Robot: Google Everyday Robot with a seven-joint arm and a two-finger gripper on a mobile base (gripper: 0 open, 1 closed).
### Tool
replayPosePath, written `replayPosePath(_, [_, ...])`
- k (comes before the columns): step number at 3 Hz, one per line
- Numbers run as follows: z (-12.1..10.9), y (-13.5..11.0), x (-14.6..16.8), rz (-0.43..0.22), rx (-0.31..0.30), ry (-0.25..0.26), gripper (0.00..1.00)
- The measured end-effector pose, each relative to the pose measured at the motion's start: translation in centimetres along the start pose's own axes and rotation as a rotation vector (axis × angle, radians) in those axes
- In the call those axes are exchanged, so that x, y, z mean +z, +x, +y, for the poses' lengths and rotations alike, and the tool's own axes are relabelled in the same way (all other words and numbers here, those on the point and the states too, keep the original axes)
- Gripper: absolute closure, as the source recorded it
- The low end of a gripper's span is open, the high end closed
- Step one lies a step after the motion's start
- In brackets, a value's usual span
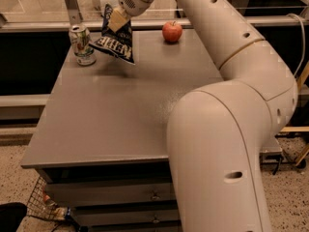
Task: Move blue chip bag near 7up can
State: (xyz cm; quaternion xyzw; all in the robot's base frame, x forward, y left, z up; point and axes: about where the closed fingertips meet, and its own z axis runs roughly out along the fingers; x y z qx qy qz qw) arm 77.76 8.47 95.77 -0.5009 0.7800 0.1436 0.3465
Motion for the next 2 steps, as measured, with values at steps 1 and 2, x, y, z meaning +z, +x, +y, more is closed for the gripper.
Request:
replayPosePath(1, [0.13, 0.05, 0.43, 0.003, 0.000, -0.005, 0.11])
replayPosePath(2, [0.24, 0.10, 0.78, 0.006, 0.000, -0.010, 0.00])
